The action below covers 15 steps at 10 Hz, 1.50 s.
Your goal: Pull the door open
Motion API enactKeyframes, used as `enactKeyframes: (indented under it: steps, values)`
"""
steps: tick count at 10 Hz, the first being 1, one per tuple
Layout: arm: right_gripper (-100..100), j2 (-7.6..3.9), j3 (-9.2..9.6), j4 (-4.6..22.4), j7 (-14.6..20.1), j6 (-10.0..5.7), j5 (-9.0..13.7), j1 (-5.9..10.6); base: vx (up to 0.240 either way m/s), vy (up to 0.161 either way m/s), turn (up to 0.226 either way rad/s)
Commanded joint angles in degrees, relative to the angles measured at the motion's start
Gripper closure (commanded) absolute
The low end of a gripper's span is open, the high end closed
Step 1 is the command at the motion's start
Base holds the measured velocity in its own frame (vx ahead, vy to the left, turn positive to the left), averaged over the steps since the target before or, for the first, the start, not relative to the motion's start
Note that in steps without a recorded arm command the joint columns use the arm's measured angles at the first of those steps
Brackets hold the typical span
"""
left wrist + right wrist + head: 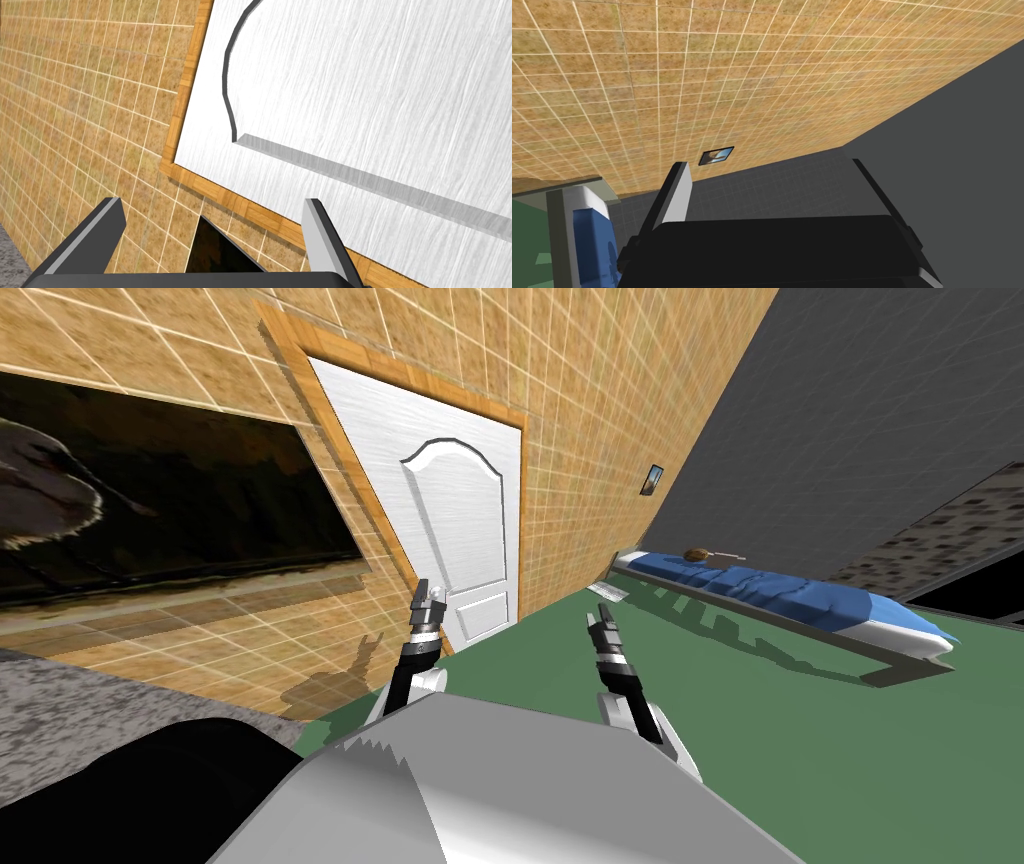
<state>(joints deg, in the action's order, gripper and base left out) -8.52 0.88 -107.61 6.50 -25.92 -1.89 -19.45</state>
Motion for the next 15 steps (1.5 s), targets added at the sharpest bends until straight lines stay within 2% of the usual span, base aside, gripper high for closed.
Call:
enactKeyframes:
  steps: [1,10,15]
  values:
    - [-100,-0.44,-0.13,1.59,-0.10,-0.19,0.34,0.72,-0.027,0.048,-0.018]
    - [-100,-2.22,-0.81,9.82,-0.55,-1.56,1.95,4.12,-0.014,0.087,0.004]
    - [-100,-3.26,-1.28,15.18,-0.83,-2.49,2.97,6.33,-0.003,0.121,0.028]
